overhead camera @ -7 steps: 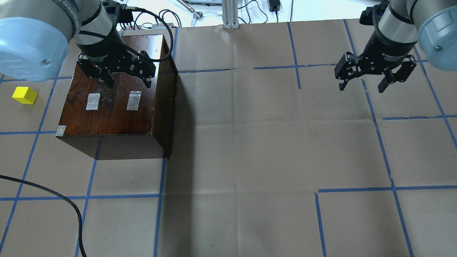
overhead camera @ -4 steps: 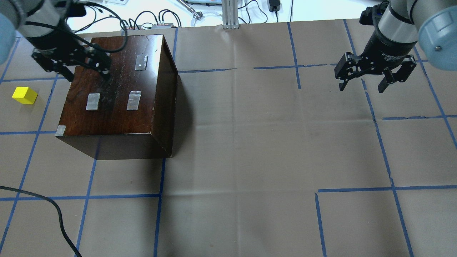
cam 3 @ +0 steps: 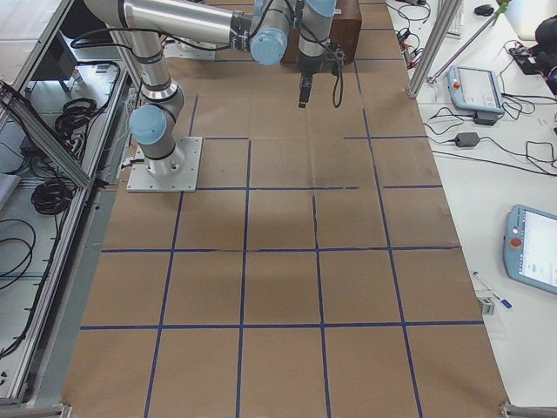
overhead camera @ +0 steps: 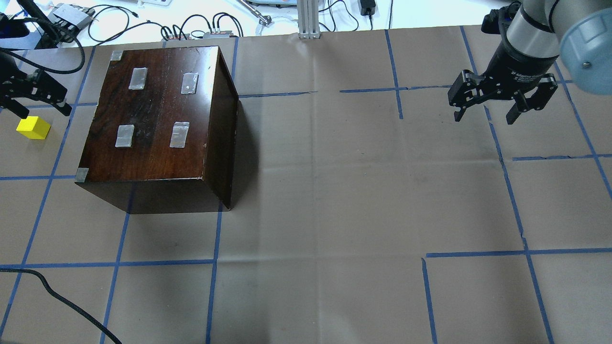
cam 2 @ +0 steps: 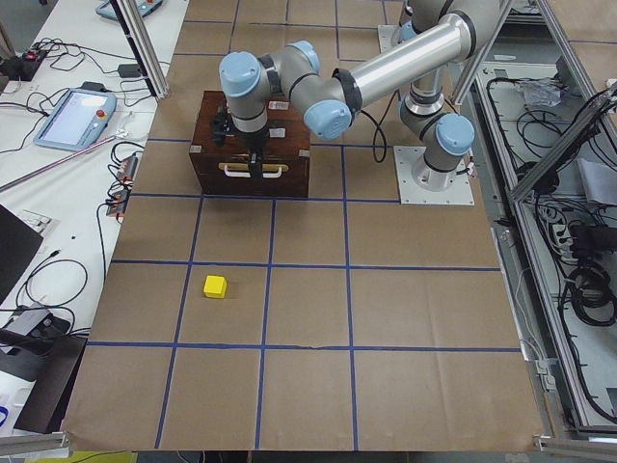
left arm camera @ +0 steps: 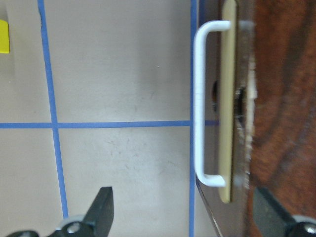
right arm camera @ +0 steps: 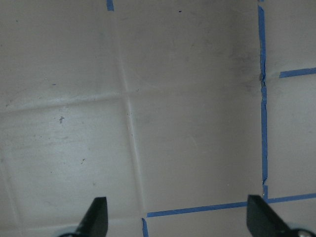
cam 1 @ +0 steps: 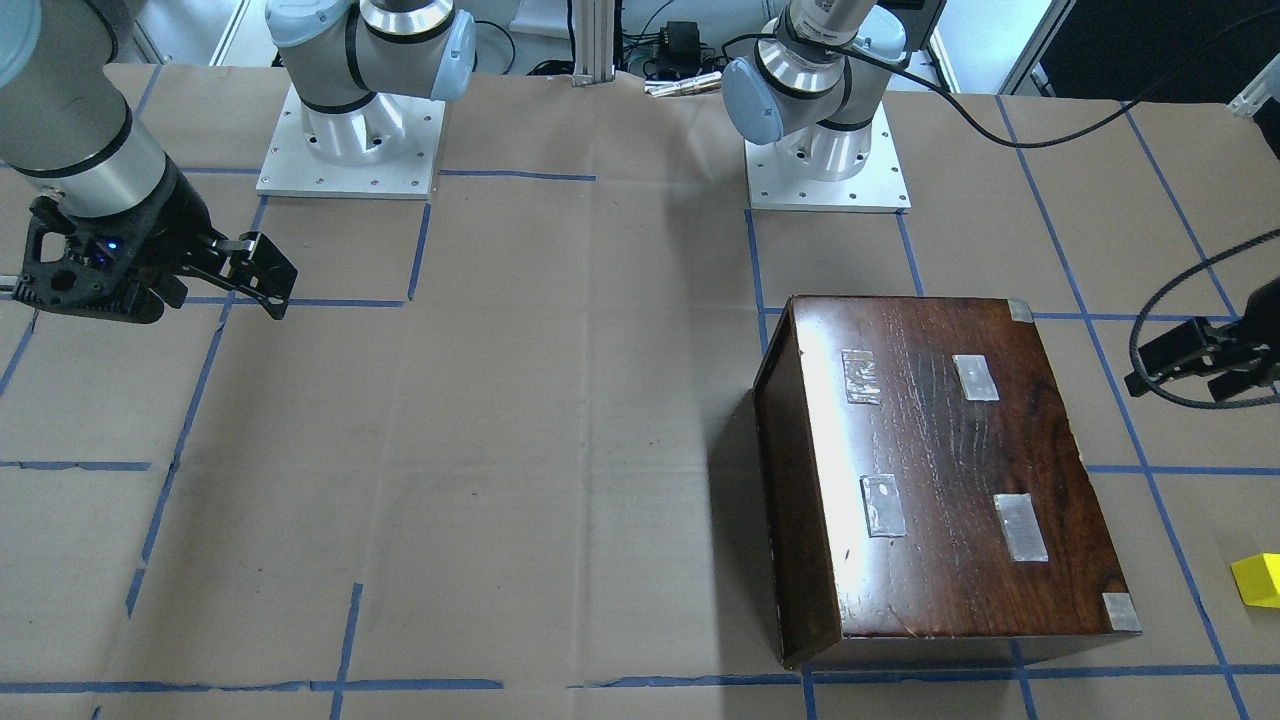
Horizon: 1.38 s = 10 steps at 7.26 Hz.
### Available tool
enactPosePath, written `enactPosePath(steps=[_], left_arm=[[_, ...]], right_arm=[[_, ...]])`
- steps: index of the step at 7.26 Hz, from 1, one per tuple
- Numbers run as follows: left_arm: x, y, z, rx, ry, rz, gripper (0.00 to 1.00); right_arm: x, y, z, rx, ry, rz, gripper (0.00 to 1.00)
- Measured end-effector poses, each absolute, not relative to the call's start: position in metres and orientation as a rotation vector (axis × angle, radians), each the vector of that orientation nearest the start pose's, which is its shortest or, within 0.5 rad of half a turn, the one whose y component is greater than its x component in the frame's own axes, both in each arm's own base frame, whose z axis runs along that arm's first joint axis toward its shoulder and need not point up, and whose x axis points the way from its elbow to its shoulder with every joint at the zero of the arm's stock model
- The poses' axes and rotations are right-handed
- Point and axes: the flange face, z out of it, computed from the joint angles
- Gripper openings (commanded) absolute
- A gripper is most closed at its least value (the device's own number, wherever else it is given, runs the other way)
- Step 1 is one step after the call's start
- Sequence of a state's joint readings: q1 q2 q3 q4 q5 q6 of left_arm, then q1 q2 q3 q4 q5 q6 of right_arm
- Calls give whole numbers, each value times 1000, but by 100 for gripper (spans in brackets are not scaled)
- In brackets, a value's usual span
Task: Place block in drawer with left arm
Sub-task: 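Hook the left gripper onto the white drawer handle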
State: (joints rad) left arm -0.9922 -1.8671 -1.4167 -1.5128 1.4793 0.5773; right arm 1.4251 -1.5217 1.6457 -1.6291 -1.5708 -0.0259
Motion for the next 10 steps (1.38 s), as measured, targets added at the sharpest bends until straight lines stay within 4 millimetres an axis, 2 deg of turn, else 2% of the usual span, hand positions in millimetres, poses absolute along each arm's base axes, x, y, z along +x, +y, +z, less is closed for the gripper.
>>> enactPosePath(steps=[1, 2, 4, 5, 7, 10], left_arm=[[234, -589, 395, -34, 3311, 2, 99], [249, -592, 384, -64, 3353, -24, 99], [258, -596, 360, -96, 3413, -21, 99], [255, -599, 348, -95, 3436, 6, 99], [237, -608, 327, -59, 3480, 50, 99], [218, -614, 308, -37, 3531, 82, 99]], right_arm=[[59, -517, 433, 187, 3129, 102, 100], [59, -517, 433, 187, 3129, 102, 100], [59, -517, 432, 187, 3129, 103, 100], [59, -517, 432, 187, 3129, 103, 100], [59, -517, 432, 189, 3129, 103, 100], [59, -517, 432, 190, 3129, 103, 100]])
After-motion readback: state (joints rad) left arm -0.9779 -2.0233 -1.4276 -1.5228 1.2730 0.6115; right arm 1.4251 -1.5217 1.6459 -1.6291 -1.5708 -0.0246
